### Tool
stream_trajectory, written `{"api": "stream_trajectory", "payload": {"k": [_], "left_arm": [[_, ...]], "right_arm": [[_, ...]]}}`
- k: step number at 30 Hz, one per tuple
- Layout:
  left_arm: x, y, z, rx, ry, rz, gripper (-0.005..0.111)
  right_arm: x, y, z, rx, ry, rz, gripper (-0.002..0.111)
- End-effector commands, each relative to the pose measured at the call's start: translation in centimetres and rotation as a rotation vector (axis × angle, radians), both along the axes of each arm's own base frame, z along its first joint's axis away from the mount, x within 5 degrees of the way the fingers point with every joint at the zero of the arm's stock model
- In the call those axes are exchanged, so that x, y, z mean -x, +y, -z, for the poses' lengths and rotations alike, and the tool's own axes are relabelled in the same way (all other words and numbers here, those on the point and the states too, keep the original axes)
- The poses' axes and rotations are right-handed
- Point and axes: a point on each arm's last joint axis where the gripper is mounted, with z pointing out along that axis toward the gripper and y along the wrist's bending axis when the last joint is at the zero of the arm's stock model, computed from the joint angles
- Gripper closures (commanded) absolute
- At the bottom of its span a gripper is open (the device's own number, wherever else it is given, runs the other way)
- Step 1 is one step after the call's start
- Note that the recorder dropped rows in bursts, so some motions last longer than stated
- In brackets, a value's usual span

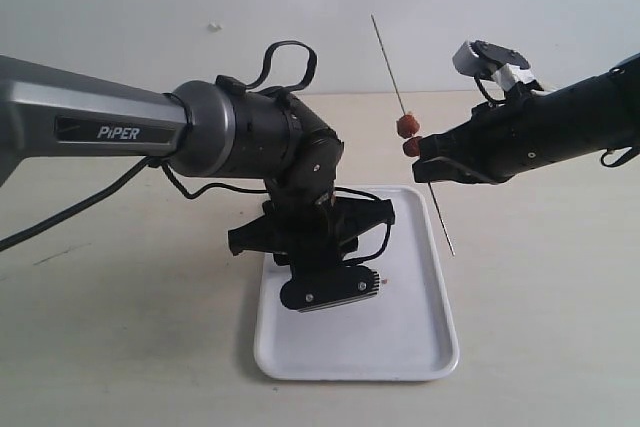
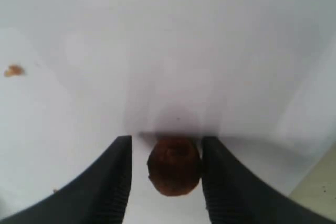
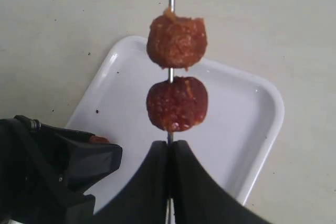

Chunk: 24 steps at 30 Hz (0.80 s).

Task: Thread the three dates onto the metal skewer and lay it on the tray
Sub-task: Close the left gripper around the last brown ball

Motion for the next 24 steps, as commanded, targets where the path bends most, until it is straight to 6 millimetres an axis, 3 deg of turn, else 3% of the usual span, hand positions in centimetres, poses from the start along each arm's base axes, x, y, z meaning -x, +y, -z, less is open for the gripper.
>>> {"api": "stream_trajectory", "payload": {"k": [1,6,24], "left_arm": [[0.39,0.17,0.49,-0.009,0.029,-0.019,0.064],[0.40,0.18,0.49,-0.004,0.033,-0.044,0.078],[0.40,0.18,0.49,0.012,0.040,-0.100,0.079]], "right_arm": [[-0.24,-0.25,-0.36,0.004,-0.018,0.003,0.108],[-0.24,-0.25,-0.36,0.004,-0.018,0.003,0.108],[-0.24,-0.25,-0.36,0.001,-0.017,0.005,0.108]]}}
